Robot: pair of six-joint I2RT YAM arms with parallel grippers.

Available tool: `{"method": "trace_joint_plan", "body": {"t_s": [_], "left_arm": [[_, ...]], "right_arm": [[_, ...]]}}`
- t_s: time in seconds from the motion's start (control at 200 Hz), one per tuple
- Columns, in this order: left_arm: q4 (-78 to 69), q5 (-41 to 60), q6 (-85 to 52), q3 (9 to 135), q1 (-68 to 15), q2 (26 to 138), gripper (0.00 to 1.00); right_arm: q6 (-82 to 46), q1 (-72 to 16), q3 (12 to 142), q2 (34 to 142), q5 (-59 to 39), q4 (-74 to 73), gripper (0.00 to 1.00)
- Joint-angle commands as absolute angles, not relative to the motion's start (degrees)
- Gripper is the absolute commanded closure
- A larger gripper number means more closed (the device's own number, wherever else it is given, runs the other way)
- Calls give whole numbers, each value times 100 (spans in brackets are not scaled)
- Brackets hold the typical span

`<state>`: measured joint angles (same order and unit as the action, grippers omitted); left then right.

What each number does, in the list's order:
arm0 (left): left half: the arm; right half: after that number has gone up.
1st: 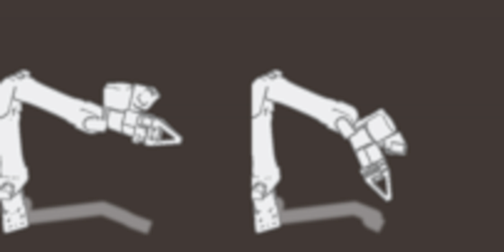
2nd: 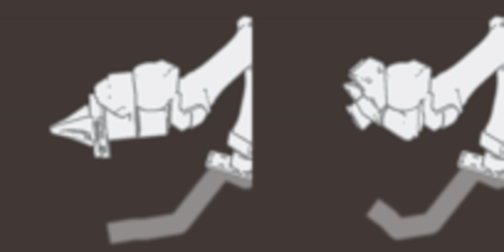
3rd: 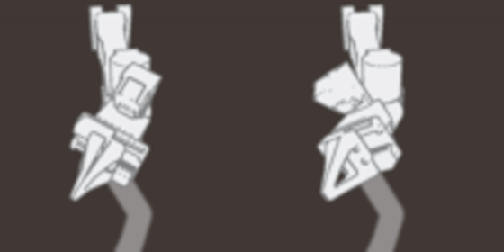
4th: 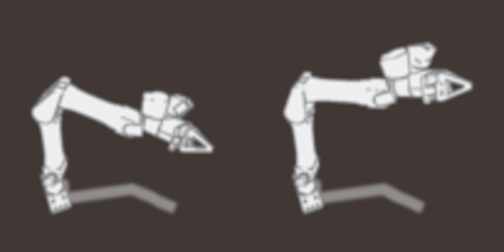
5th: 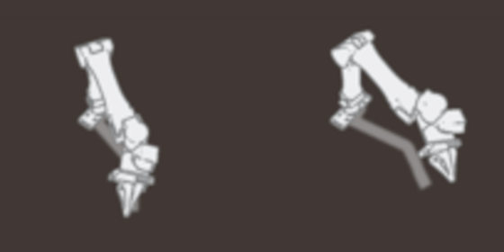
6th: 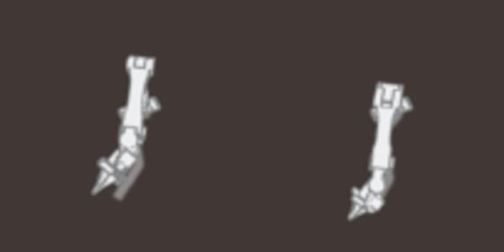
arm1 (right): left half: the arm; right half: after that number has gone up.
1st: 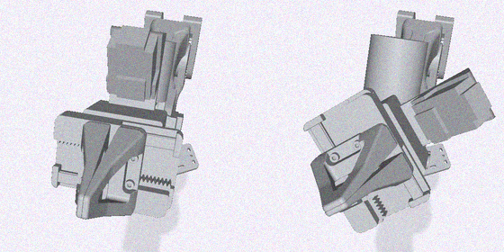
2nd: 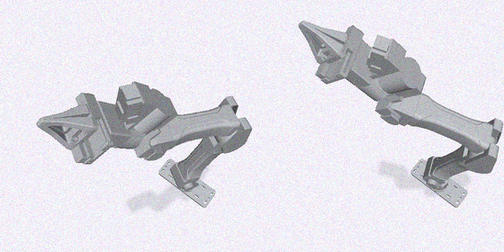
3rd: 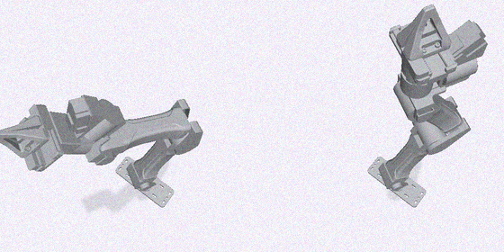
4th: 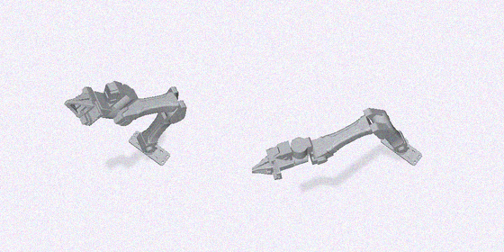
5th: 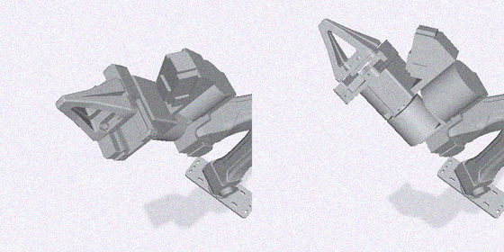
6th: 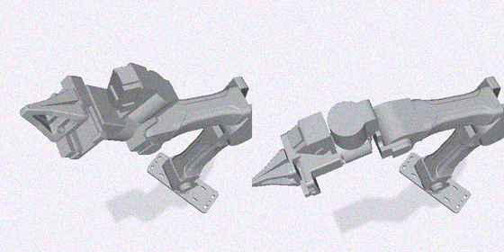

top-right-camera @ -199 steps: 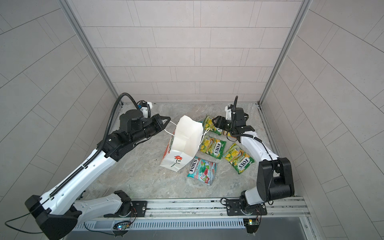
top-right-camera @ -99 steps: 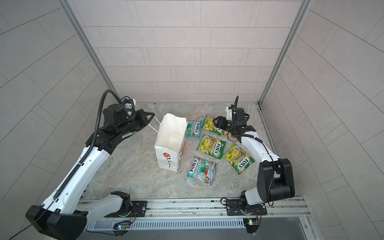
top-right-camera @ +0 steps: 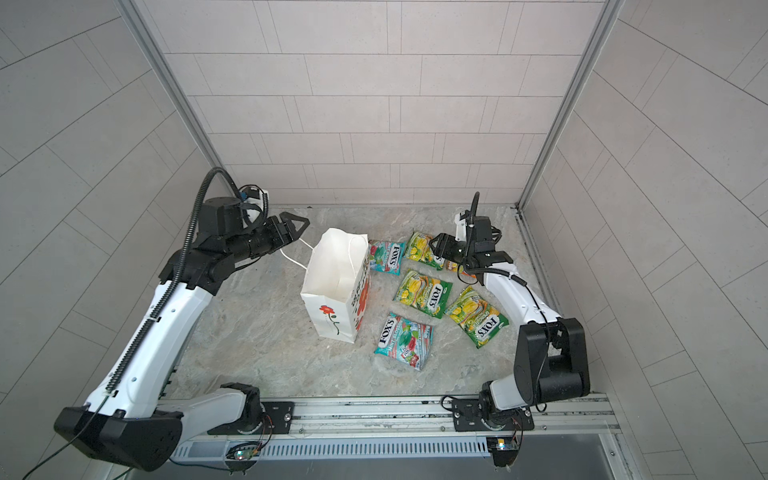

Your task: Take the snacks out of the paper bag

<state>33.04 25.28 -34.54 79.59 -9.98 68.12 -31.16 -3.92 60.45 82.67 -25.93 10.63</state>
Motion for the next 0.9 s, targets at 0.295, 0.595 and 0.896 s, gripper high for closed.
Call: {"method": "trace_joint_plan", "body": {"t_s": [0.295, 0.595, 0.896], "left_arm": [[3736, 179, -1905, 8364, -941, 6327, 5], [2870, -2460, -1646, 7303, -940, 5735, 6], [2087, -3154, -2127, 5819, -941, 5115, 5]], "right_arm": [[-1959, -356, 5827, 7565, -567, 1758, 34], [-1312, -360, 5115, 7069, 1729, 1128, 34], [-1236, -359, 4192, 6794, 2822, 132, 34]]}}
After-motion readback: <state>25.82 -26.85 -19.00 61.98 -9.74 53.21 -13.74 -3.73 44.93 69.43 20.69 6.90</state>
